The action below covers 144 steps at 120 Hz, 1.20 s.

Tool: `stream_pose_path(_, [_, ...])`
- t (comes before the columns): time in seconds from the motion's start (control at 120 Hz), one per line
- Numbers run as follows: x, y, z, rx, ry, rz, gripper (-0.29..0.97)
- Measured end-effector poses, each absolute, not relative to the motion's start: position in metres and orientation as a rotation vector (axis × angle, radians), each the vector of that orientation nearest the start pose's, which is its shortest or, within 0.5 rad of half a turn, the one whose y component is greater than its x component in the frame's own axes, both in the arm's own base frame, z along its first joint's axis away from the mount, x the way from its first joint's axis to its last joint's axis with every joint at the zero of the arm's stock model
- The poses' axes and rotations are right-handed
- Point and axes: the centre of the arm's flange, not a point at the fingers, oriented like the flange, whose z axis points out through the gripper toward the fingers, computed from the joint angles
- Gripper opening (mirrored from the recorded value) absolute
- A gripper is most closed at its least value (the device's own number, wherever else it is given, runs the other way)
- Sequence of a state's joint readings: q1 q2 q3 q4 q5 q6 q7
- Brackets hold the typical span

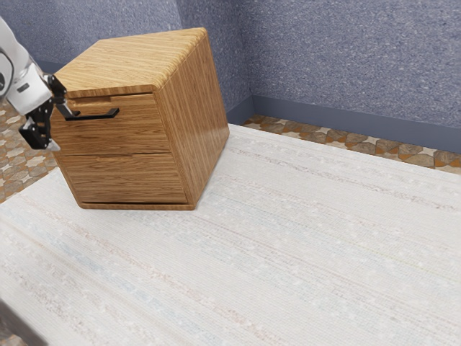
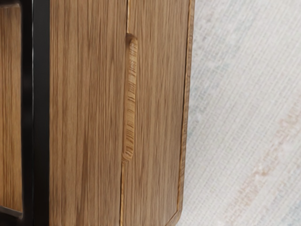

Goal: Pull the drawer handle with one arm to open the drawer

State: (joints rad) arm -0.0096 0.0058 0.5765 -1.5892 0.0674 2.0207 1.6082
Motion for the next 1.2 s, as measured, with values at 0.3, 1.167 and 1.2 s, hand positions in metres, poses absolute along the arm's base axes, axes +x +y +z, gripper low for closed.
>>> stream_pose_path(0.3, [0.517, 0.304, 0.66, -2.324, 1.42, -0.206, 0.68])
stream_pose_path(1.167, [0.508, 0.275, 0.637, -2.253, 1.527, -0.206, 0.68])
stream_pose_path(1.2, [0.506, 0.275, 0.636, -2.256, 1.529, -0.208, 0.68])
